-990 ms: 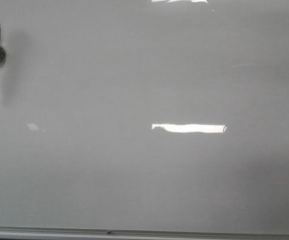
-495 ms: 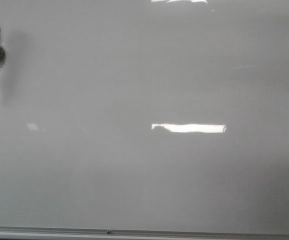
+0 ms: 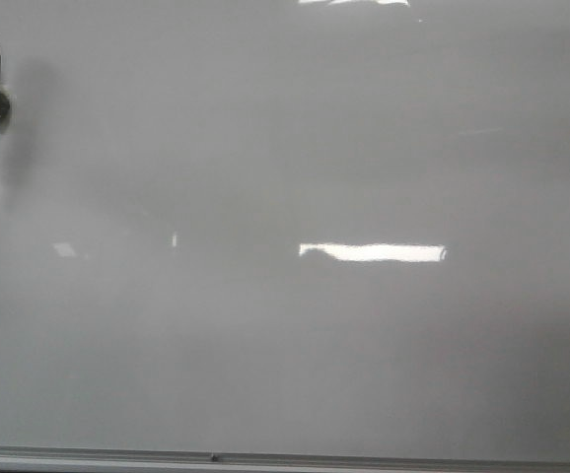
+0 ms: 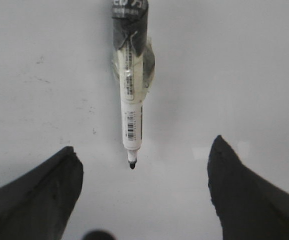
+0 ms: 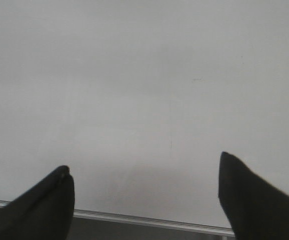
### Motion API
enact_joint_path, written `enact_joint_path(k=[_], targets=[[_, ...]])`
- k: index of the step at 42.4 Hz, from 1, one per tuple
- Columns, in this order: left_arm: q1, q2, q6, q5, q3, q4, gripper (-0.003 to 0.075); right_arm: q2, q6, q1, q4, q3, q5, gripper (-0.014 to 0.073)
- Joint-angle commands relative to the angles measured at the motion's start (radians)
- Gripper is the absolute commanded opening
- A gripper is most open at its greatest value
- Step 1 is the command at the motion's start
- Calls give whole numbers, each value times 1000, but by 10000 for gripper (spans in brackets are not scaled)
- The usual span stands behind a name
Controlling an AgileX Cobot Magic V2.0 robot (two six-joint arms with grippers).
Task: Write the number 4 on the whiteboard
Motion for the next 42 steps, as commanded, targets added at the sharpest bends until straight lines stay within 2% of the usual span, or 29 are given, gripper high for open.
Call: enact_joint_path(k=[1,11,29,33,42], targets=[[-7,23,-2,-139,-37,-11,510,2,-9,-2,5,-31,-61,610],[-7,118,-2,-248,-39,-11,510,2,-9,-2,4,-31,-62,610],[-7,236,-2,-237,-113,-11,504,2,-9,-2,4,-31,-61,610],[-7,245,-2,-225,-126,-11,442,2,-9,-2,4,-31,-61,610],[-7,253,-2,-225,-126,-11,216,2,-9,-2,4,-31,-62,610]])
